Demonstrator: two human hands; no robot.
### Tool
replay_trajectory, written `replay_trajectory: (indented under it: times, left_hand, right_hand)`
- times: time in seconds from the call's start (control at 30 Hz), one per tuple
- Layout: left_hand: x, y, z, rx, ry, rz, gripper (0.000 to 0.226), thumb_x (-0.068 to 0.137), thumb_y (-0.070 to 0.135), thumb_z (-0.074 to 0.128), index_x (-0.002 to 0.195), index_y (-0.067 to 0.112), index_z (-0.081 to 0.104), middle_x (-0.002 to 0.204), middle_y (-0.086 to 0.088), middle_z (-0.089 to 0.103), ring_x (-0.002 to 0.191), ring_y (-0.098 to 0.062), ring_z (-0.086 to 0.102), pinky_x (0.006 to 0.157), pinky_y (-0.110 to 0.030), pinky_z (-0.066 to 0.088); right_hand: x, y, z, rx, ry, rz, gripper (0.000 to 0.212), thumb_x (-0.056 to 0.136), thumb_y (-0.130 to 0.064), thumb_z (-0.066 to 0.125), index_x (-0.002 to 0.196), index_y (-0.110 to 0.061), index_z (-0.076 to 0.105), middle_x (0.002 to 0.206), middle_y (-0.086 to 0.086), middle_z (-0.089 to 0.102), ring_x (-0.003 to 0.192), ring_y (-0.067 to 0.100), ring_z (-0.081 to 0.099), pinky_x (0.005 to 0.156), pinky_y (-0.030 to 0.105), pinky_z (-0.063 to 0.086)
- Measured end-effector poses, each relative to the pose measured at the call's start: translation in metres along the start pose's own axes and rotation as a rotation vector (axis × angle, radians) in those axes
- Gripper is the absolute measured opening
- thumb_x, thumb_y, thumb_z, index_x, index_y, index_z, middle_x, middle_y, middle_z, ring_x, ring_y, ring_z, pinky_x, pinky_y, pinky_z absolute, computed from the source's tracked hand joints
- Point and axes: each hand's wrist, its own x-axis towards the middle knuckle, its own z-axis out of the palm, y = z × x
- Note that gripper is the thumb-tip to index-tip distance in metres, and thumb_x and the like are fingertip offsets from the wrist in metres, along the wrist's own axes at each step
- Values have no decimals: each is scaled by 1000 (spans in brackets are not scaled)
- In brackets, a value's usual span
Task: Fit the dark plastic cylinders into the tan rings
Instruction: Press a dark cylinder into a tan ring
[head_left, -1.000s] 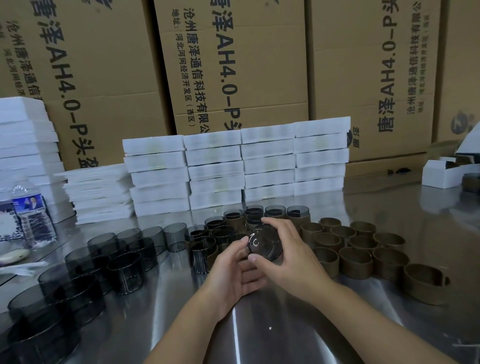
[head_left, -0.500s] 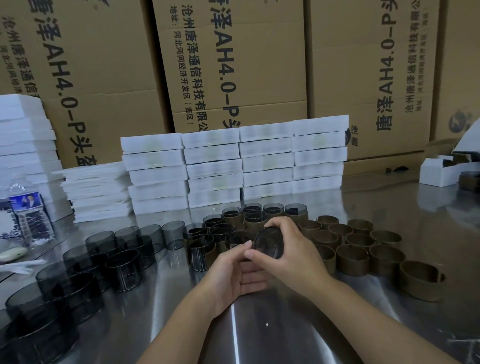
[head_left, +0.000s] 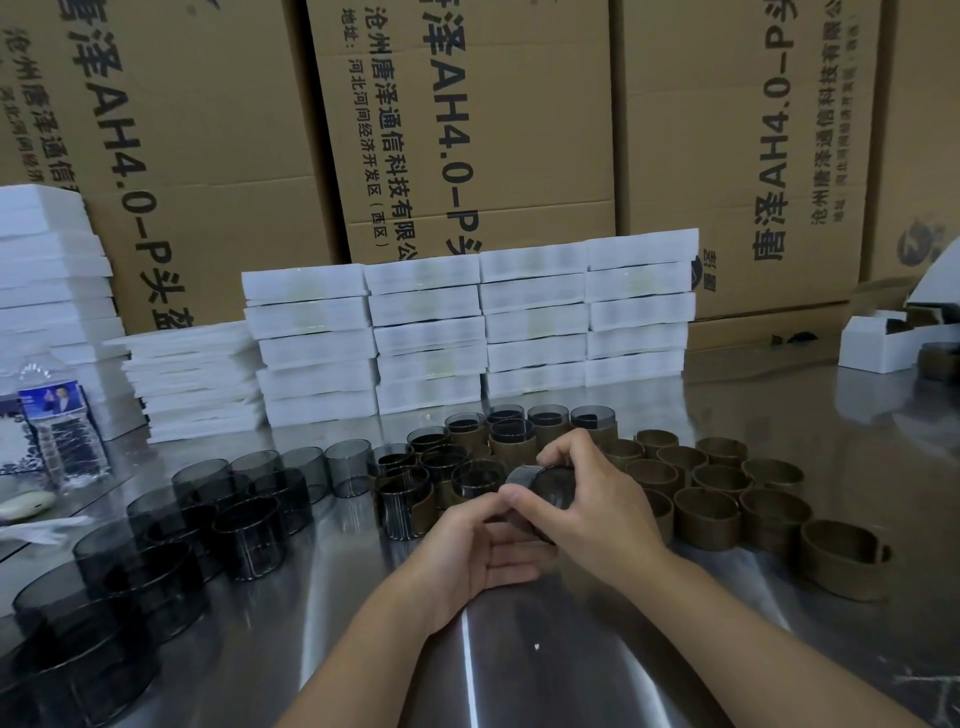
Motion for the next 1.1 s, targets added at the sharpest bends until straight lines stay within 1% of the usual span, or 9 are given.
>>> replay_trajectory:
  times: [0.13, 0.23, 0.33, 0.43, 0.6, 0.7, 0.83, 0.97, 1.1]
  left_hand:
    - [1, -1, 0, 10, -6, 0, 31, 98, 28, 41, 112, 9, 61, 104, -19, 68, 95, -29, 69, 80, -32, 55]
    - [0, -1, 0, 13, -24, 15, 28, 96, 28, 46, 118, 16, 59, 108, -20, 68, 91, -29, 69, 79, -32, 54]
    - [-1, -1, 2, 32, -42, 35, 38, 81, 35, 62, 116, 20, 60, 112, -23, 68, 90, -27, 69, 77, -31, 54]
    - [0, -3, 1, 44, -58, 56, 44, 76, 44, 59, 114, 21, 61, 117, -23, 68, 93, -26, 70, 79, -32, 53]
    - [2, -4, 0, 26, -32, 70, 57, 78, 48, 68, 126, 18, 58, 116, -20, 69, 94, -24, 70, 76, -30, 56]
    - [2, -4, -1, -8, -24, 62, 63, 75, 52, 61, 129, 20, 57, 112, -17, 72, 95, -24, 71, 71, -28, 56]
    - [3, -4, -1, -26, -23, 62, 57, 76, 56, 60, 123, 22, 60, 104, -11, 74, 92, -22, 72, 68, -27, 56]
    - [5, -4, -3, -35, -13, 64, 66, 73, 59, 55, 127, 22, 58, 105, -10, 74, 92, -22, 72, 69, -28, 55]
    - [6, -5, -5, -52, -4, 71, 66, 77, 58, 52, 129, 18, 58, 107, -12, 73, 91, -23, 72, 68, -27, 55]
  right_hand:
    - [1, 1, 1, 6, 12, 17, 53, 66, -83, 43, 91, -36, 40, 90, -20, 57, 79, 2, 59, 67, 27, 46]
    - [2, 2, 2, 9, 17, 22, 45, 71, -79, 44, 86, -37, 39, 90, -20, 58, 80, 1, 59, 65, 21, 43]
    - [3, 2, 1, 39, 14, 30, 52, 68, -84, 31, 84, -36, 42, 89, -18, 60, 81, -2, 58, 67, 21, 44]
    - [3, 1, -1, 76, 19, 13, 53, 72, -81, 27, 86, -34, 48, 85, -17, 61, 79, 0, 59, 68, 26, 46]
    - [4, 3, 1, 143, 49, -32, 21, 95, -47, 43, 84, -32, 52, 72, -19, 55, 74, 0, 56, 61, 17, 37]
    - [5, 5, 2, 173, 65, -74, 19, 100, -29, 44, 94, -23, 60, 84, -19, 58, 84, 0, 55, 67, 13, 39]
    - [4, 5, 4, 195, 80, -116, 21, 101, -20, 43, 105, -18, 64, 96, -16, 61, 93, -1, 55, 77, 7, 38]
    - [3, 6, 4, 249, 62, -126, 25, 102, -16, 42, 117, -23, 61, 104, -27, 58, 103, -11, 54, 84, 1, 36]
    - [2, 5, 4, 276, 24, -106, 32, 102, -21, 38, 116, -50, 45, 104, -30, 55, 103, -20, 50, 82, -1, 35]
